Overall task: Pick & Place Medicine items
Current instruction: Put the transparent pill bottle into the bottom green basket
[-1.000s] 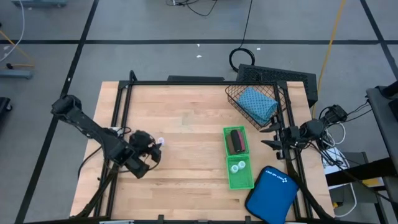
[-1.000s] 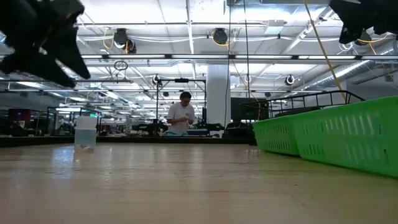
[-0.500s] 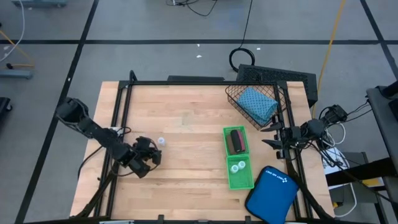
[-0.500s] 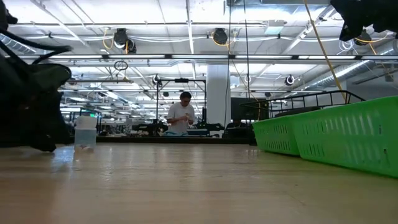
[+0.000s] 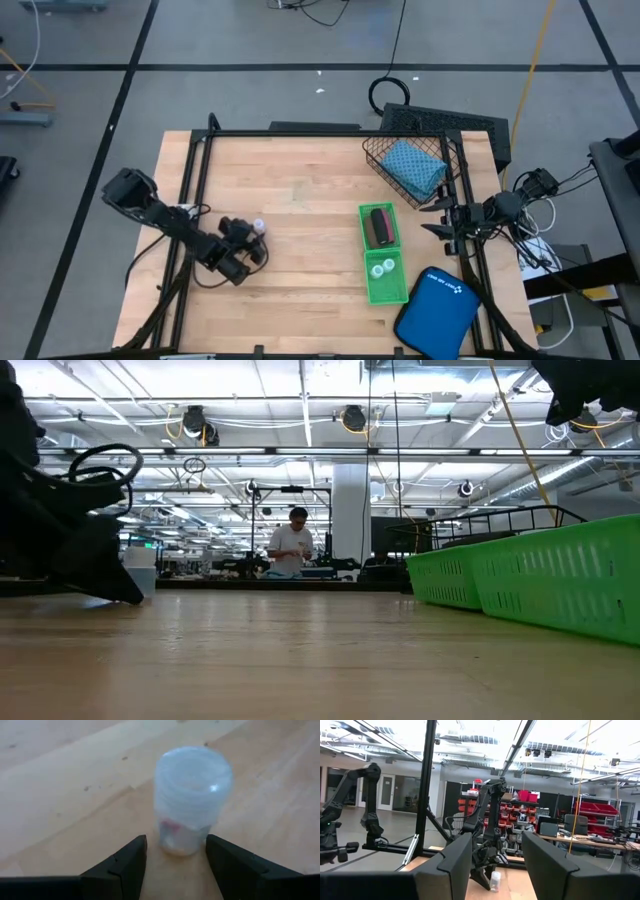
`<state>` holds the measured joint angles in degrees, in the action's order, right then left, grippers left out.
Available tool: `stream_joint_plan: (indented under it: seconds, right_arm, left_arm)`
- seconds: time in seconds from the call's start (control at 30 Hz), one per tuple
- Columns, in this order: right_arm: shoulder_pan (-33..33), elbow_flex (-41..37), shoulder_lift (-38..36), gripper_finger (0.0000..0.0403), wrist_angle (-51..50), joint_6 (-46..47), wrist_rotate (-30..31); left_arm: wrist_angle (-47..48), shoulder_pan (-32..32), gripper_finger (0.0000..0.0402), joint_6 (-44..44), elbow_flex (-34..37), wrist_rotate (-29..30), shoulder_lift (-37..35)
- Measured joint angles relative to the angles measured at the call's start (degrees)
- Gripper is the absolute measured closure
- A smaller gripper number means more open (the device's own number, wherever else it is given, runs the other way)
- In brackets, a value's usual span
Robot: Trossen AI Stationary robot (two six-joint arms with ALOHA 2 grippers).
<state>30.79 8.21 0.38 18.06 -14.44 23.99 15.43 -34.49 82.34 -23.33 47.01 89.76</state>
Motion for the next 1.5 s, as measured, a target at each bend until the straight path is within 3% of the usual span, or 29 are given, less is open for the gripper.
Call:
stream_joint_plan:
  seconds: [0.3,0.53,0.77,0.9,1.07,1.23,1.5]
  right_arm:
    - [-0.01,0.02,0.00,0.0243,0.13,-0.47,1.80]
    - [-0.03,0.02,0.02,0.0244,0.16,-1.49,3.69]
    - [-0.03,0.04,0.02,0.0246,0.44,-1.49,3.70]
    - [-0.03,0.04,0.10,0.0247,1.79,-1.52,6.24]
    - [-0.07,0.09,3.19,0.0248,5.69,-2.70,9.03]
    - [-0.07,2.50,11.81,0.0248,6.74,-2.35,9.17]
    - [-4.10,14.32,31.40,0.0248,-1.89,-1.05,9.16]
  left_arm:
    - [-9.42,2.89,0.0188,-8.99,0.02,5.35,4.07]
    - [-11.59,3.77,0.0189,-9.86,0.02,6.47,5.56]
    - [-15.62,3.94,0.0252,-11.44,0.11,5.98,5.62]
    - [-19.00,5.67,0.0254,-13.39,-0.73,3.25,5.17]
    - [-20.09,12.41,0.0254,-28.28,-6.27,-7.43,4.73]
    - [-19.92,20.98,0.0254,-48.51,-15.67,-19.23,4.80]
    - [-20.05,29.42,0.0254,-74.75,-32.76,-25.53,5.72]
